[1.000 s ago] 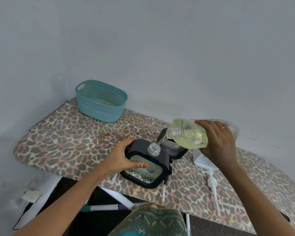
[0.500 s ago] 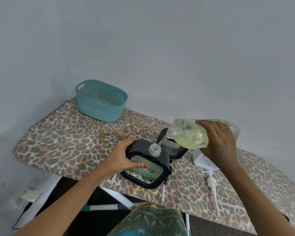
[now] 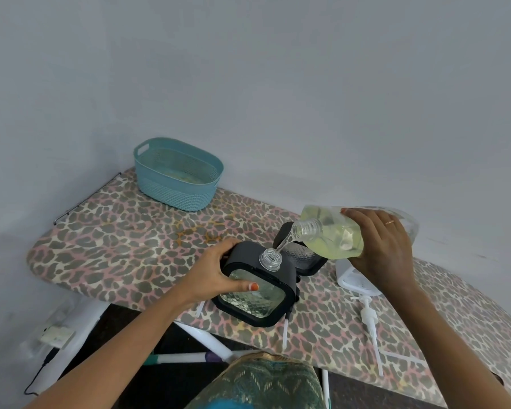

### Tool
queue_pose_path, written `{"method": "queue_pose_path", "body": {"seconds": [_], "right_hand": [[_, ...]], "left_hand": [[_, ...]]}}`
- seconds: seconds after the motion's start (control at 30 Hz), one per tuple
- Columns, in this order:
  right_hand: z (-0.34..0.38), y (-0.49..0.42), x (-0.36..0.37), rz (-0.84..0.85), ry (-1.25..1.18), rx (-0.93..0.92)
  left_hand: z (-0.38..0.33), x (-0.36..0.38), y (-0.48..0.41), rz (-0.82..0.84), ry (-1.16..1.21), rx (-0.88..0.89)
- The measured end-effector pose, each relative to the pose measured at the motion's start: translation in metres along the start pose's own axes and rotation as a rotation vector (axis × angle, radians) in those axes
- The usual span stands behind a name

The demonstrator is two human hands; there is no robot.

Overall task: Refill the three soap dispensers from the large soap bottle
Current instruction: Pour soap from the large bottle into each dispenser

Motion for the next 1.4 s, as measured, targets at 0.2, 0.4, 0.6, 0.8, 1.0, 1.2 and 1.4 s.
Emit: {"method": "queue_pose_path", "body": {"seconds": [0.2,0.4,0.6,0.8,1.0,1.2,1.4], "right_hand": [[0.002,0.001,0.001,0.004,0.001,-0.007],[0.004,0.002,0.004,0.000,0.004,-0.006],[0.008,0.006,0.008,0.021,0.039,-0.013],[0.011,0.010,0.013,0.033,0.034,-0.016],[0.016,0.014,0.016,0.068,0.023,-0.017],[0.017,0.016,0.020,0.099,-0.010,0.001],[0.014,0.022,0.020,0.082,-0.116,0.063]], "left_hand": [[0.001,0.000,0.001,0.000,-0.003,-0.007],[0.000,0.000,0.001,0.000,-0.007,-0.010],[0.001,0.002,-0.001,0.001,-0.006,-0.021],[0.002,0.003,-0.003,0.003,-0.026,-0.027],[0.000,0.004,-0.002,0.002,-0.023,-0.018],[-0.001,0.003,-0.002,0.009,-0.022,-0.025],[-0.002,0.004,-0.002,0.009,-0.015,-0.029]]}}
Point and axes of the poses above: each hand's wrist, its own y-axis away from the middle knuckle, its own x-axis out of the palm, z = x × y, the point moved 7 cm from there along -y, towards the middle knuckle, and after that the axes turned 9 degrees about z, right-handed, at the moved point
